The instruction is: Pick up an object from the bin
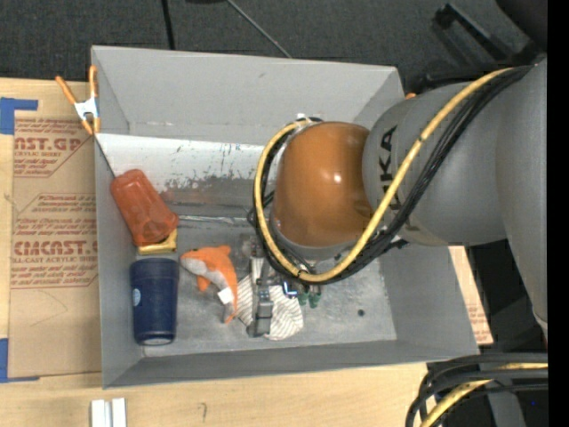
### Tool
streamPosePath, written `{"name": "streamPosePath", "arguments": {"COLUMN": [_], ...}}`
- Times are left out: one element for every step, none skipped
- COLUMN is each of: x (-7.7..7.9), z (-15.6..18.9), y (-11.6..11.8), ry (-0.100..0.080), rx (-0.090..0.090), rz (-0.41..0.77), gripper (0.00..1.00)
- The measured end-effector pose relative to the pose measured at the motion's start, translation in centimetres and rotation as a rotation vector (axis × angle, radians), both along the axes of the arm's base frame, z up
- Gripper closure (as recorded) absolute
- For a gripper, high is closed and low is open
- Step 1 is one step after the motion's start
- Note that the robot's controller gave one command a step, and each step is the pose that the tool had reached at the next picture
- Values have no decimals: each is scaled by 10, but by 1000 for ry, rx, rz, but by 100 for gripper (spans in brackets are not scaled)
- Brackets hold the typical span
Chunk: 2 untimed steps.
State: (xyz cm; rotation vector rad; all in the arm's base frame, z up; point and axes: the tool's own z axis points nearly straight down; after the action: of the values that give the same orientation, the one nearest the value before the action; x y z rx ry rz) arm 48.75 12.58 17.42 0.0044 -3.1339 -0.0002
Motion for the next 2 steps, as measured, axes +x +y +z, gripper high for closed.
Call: {"name": "streamPosePath", "arguments": {"x": [2, 8], "z": [4, -47], "y": [-1, -26], "ry": [-8, -15], "rx": [1, 3], "rz": [-2, -33], "gripper": [0, 0]}}
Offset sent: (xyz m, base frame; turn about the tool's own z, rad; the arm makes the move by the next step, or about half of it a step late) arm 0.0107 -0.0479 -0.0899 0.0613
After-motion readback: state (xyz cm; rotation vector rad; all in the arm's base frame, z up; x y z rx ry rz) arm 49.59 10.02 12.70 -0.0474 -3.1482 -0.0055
